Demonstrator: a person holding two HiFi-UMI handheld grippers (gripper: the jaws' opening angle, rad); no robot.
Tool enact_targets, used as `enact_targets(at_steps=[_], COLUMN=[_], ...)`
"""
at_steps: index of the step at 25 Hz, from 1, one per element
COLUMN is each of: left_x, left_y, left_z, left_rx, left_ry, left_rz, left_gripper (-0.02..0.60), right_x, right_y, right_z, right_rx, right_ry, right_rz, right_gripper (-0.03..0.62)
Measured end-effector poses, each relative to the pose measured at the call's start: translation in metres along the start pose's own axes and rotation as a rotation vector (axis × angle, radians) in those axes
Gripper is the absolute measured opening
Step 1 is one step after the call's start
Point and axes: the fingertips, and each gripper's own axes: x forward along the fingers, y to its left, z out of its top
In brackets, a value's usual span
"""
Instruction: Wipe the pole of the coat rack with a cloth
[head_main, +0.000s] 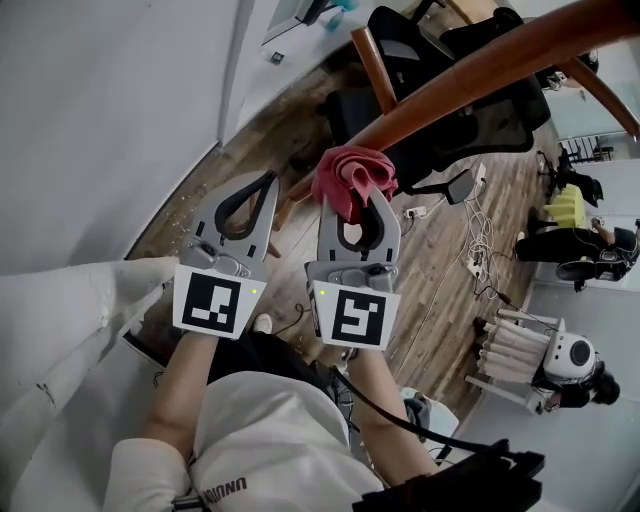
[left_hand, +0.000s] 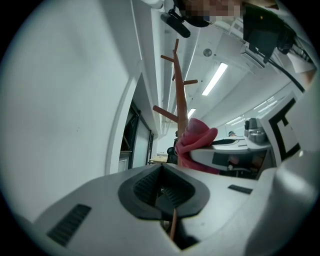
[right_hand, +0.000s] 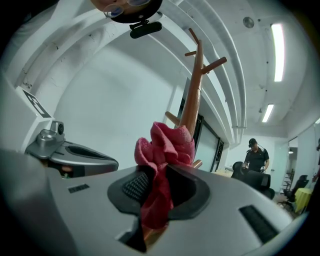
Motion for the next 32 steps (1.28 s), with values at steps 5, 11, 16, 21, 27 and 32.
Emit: enact_targets(at_steps=[5, 11, 16, 21, 27, 32], left_x=[0.001, -0.002, -0.002, -0.006, -0.005, -0.004], left_y=[0.003, 0.003, 0.004, 0.005, 0.012, 0.014], left_z=[-0.008, -0.020, -0.027, -0.031, -0.034, -0.038], left_rx=[-0.014, -0.028, -0.039, -0.036, -0.042, -0.057], left_ry=[0.017, 0.037, 0.049, 0.060, 0.061, 0.073], left_rz=[0.011, 0.017, 0.025, 0.031, 0.040, 0.055], left_gripper=[0.012, 0.012, 0.012, 0.012, 0.012, 0.012], right_x=[0.004, 0.003, 0.004, 0.001, 0.006, 0.009], right_y=[0.005, 0.011, 0.016, 0.021, 0.030, 0.034], right_z=[-0.005, -0.024, -0.040, -0.049, -0.061, -0.075], right_rx=[0.020, 0.003, -0.022, -0.033, -0.050, -0.082], right_ry=[0.002, 0.027, 0.051, 0.060, 0.079, 0.115], right_rz=[-0.002, 0.005, 0.019, 0.029, 0.046, 0.077], right_gripper=[0.091, 0.091, 0.091, 0.091, 0.091, 0.091])
